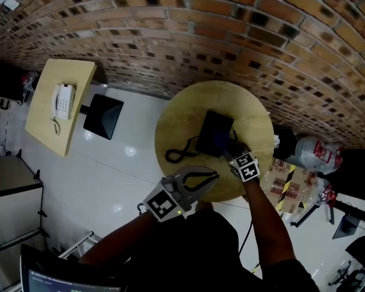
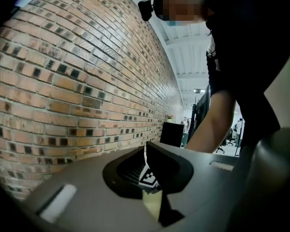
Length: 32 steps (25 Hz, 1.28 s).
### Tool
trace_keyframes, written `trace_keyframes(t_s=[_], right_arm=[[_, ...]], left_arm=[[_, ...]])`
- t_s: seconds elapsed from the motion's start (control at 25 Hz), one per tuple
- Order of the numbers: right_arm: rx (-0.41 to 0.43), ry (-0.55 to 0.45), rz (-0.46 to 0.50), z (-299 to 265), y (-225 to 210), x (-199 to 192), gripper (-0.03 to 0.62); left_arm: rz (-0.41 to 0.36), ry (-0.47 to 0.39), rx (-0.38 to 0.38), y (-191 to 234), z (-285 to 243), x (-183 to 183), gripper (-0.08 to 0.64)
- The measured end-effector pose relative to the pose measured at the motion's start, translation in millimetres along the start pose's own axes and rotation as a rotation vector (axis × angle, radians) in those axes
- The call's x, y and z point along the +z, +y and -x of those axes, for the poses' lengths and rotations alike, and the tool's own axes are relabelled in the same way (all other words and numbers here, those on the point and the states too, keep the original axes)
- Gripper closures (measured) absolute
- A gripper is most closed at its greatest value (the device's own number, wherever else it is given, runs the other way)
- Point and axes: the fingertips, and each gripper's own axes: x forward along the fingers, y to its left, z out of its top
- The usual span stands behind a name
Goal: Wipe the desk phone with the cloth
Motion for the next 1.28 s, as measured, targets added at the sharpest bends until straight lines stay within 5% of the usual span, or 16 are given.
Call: trace_keyframes(t_s=[0.24,0.4,0.64,0.84,1.12,1.28], right_arm=[[-0.192,0.091,-0.139,41,-106,-59,0.501],[-0.156,0.187,-0.225,37,-114,-103,0.500],[-0.145,0.169,-0.254,28,-113,-114,0.472],[-0.149,0.185,-0.253,32,-121,-113,0.374],[-0.231,-0.069,-0.192,93,-111,-22,0.365],[-0.106,-0.312,-0.146,146,-47,59,0.367]], left_arm=[[-0.001,0.016,-0.047,-14,-22,-3,0.543],[0.000,0.037,-0.056,-18,-28,-11,0.543],[0.005,0.052,-0.059,-21,-39,-15,0.543],[0.001,0.051,-0.080,-28,-40,-11,0.543],[-0.013,0.007,-0.095,-26,-26,7,0.543],[-0.022,-0.021,-0.105,-25,-11,25,0.543]])
